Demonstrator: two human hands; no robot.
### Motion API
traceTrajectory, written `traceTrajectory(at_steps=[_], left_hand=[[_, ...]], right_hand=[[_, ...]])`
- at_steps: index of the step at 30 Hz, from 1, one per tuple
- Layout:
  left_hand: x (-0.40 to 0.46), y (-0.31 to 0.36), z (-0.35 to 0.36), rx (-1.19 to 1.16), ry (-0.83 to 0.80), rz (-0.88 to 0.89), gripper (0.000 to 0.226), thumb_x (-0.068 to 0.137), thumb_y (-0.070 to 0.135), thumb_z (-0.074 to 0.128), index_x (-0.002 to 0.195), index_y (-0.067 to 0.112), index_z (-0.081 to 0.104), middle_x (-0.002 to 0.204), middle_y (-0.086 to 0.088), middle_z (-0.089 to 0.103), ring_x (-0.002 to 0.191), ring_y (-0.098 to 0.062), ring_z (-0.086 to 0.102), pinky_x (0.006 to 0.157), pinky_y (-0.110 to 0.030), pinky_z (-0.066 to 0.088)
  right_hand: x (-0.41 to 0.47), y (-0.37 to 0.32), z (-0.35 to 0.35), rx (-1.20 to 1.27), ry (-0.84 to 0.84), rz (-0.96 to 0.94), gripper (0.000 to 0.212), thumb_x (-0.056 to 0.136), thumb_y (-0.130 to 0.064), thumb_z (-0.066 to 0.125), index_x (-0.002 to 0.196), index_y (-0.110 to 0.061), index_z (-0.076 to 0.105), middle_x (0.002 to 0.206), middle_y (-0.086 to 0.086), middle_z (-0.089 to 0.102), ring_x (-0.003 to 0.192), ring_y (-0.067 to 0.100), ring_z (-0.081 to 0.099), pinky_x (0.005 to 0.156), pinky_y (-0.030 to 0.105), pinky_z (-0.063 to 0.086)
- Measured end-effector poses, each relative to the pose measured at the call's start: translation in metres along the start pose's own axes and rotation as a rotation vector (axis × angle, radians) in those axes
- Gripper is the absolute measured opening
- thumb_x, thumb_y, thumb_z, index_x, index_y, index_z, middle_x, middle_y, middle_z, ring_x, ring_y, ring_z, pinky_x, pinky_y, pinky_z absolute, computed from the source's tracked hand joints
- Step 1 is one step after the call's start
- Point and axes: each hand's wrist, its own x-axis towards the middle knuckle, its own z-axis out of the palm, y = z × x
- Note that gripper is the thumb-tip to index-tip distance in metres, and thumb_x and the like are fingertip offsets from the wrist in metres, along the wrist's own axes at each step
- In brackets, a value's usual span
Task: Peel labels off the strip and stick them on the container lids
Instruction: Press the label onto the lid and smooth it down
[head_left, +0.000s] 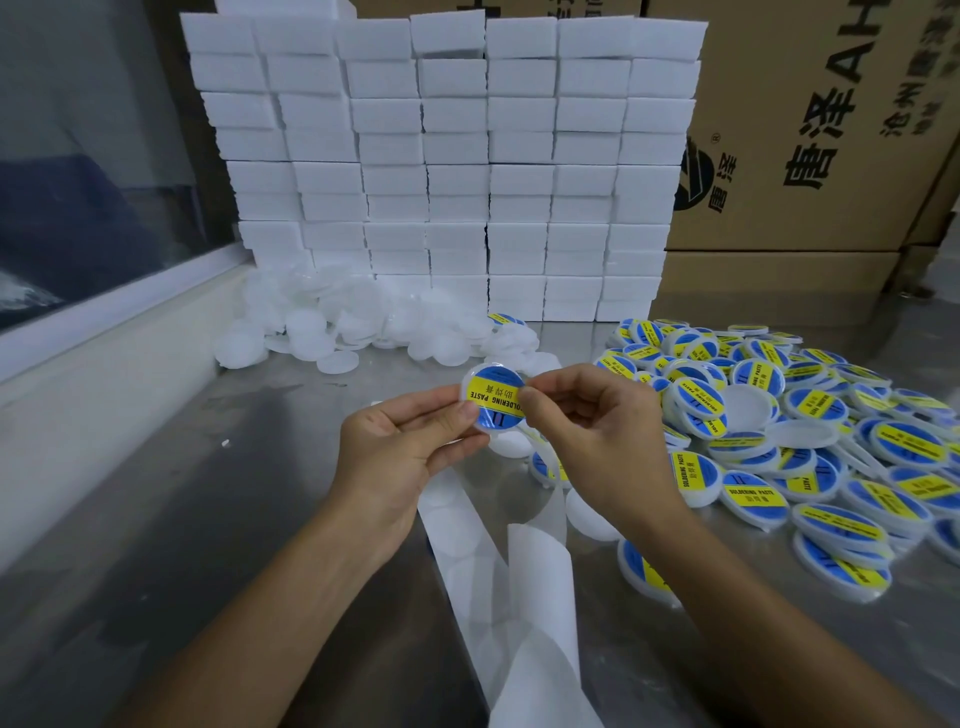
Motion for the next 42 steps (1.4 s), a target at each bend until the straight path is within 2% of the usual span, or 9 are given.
traceTrajectory(at_steps=[4, 10, 13, 17, 19, 28, 33, 36, 42], left_hand=[[-0.001, 0.001, 0.000, 0.043, 0.008, 0.020, 0.039, 0.059, 0.012, 0.078, 0.095, 0.000, 0.072, 0.089, -0.018, 0.075, 0.083, -0.030, 0.074, 0.066, -0.027, 0.059], [-0.003, 0.001, 0.002, 0.057, -0.003, 0.071, 0.020, 0.060, 0.010, 0.078, 0.079, 0.010, 0.078, 0.086, -0.017, 0.075, 0.081, -0.029, 0.074, 0.066, -0.026, 0.059], [-0.004, 0.001, 0.003, 0.078, -0.019, 0.091, 0.015, 0.060, 0.010, 0.078, 0.075, 0.015, 0.079, 0.085, -0.015, 0.076, 0.080, -0.027, 0.075, 0.065, -0.024, 0.058], [-0.005, 0.000, 0.004, 0.127, 0.003, 0.118, 0.024, 0.064, 0.004, 0.078, 0.088, 0.004, 0.073, 0.085, -0.016, 0.076, 0.079, -0.028, 0.074, 0.064, -0.024, 0.058], [-0.005, -0.001, 0.005, 0.195, 0.010, 0.158, 0.020, 0.069, -0.002, 0.078, 0.086, 0.006, 0.073, 0.082, -0.013, 0.076, 0.077, -0.026, 0.074, 0.064, -0.023, 0.058], [-0.006, -0.003, 0.007, 0.219, -0.019, 0.218, 0.021, 0.064, 0.000, 0.080, 0.069, 0.020, 0.077, 0.076, -0.010, 0.075, 0.071, -0.022, 0.074, 0.065, -0.024, 0.058], [-0.006, -0.002, 0.006, 0.133, -0.036, 0.160, 0.018, 0.064, 0.003, 0.078, 0.078, 0.013, 0.075, 0.081, -0.015, 0.075, 0.076, -0.027, 0.074, 0.064, -0.026, 0.059], [-0.006, -0.001, 0.006, 0.050, -0.053, 0.098, 0.029, 0.059, 0.009, 0.077, 0.087, 0.005, 0.071, 0.086, -0.018, 0.075, 0.079, -0.028, 0.074, 0.066, -0.027, 0.059], [-0.003, -0.001, 0.005, -0.072, -0.061, 0.012, 0.039, 0.064, 0.008, 0.072, 0.102, -0.001, 0.066, 0.099, -0.020, 0.074, 0.089, -0.030, 0.073, 0.072, -0.029, 0.059]], right_hand=[[0.000, 0.001, 0.000, -0.020, -0.003, -0.021, 0.018, 0.084, -0.006, 0.073, 0.079, -0.023, 0.070, 0.072, -0.012, 0.072, 0.068, 0.005, 0.070, 0.066, 0.017, 0.055], [-0.001, 0.002, 0.000, -0.078, 0.001, -0.054, 0.022, 0.083, -0.007, 0.074, 0.078, -0.028, 0.070, 0.072, -0.012, 0.072, 0.067, 0.005, 0.068, 0.067, 0.020, 0.056], [-0.001, 0.003, 0.000, -0.101, 0.005, -0.060, 0.019, 0.083, -0.008, 0.074, 0.080, -0.027, 0.071, 0.074, -0.013, 0.072, 0.067, 0.004, 0.068, 0.066, 0.018, 0.055], [0.000, 0.005, 0.000, -0.114, 0.022, -0.047, 0.010, 0.083, -0.008, 0.074, 0.083, -0.018, 0.074, 0.076, -0.010, 0.073, 0.068, 0.003, 0.068, 0.066, 0.015, 0.054], [0.000, 0.006, 0.000, -0.123, 0.027, -0.034, 0.006, 0.083, -0.007, 0.074, 0.085, -0.013, 0.075, 0.077, -0.007, 0.073, 0.068, 0.003, 0.069, 0.066, 0.015, 0.054], [0.002, 0.007, -0.002, -0.181, 0.059, -0.002, 0.004, 0.083, -0.009, 0.074, 0.087, -0.008, 0.076, 0.077, -0.001, 0.074, 0.067, 0.010, 0.069, 0.070, 0.029, 0.058], [0.001, 0.007, -0.001, -0.220, 0.071, -0.038, 0.005, 0.083, -0.011, 0.075, 0.088, -0.011, 0.076, 0.077, -0.003, 0.073, 0.067, 0.010, 0.067, 0.068, 0.030, 0.057], [-0.001, 0.007, 0.000, -0.239, 0.102, -0.091, 0.008, 0.082, -0.014, 0.077, 0.090, -0.015, 0.074, 0.078, -0.004, 0.071, 0.065, 0.007, 0.065, 0.063, 0.026, 0.054], [-0.008, 0.007, 0.011, -0.213, 0.061, -0.164, 0.035, 0.078, -0.019, 0.081, 0.109, -0.019, 0.065, 0.102, -0.001, 0.059, 0.071, 0.005, 0.065, 0.058, 0.012, 0.047]])
